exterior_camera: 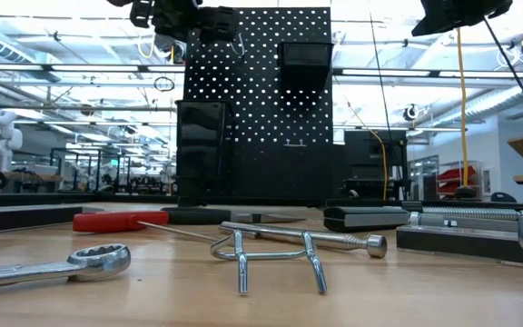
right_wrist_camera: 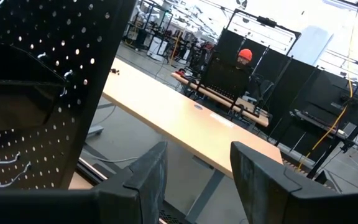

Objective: Hang tools onto peg board
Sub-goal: Remove the left silver hanger hook from the pegboard

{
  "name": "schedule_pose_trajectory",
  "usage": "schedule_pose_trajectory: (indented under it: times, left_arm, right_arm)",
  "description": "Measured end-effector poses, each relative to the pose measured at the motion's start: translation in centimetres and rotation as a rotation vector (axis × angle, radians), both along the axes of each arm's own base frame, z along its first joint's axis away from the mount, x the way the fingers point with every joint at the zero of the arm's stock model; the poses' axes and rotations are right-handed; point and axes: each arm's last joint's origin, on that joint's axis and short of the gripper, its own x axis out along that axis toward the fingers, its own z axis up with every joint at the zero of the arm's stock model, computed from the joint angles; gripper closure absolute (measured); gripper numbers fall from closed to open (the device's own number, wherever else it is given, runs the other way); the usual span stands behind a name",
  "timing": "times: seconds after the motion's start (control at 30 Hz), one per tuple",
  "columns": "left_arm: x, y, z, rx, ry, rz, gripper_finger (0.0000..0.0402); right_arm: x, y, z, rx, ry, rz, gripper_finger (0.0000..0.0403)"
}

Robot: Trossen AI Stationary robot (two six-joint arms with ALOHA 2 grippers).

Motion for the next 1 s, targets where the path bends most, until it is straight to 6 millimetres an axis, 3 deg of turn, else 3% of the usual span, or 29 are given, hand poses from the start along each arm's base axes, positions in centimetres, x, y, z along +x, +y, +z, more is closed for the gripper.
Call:
schedule_pose_trajectory:
  times: [0.53, 1.0]
  left_arm:
    - [-0.2, 1.0, 0.3, 0.004, -0.059, 0.025, 0.0205]
    - [-0.1, 1.3, 0.1, 0.01, -0.005, -0.019, 0.0206]
  right_arm:
    - [0.0, 0.0, 0.0, 0.002, -0.005, 0.0, 0.0236]
    - [0.0, 0.0, 0.0, 0.002, -0.005, 0.0, 0.0236]
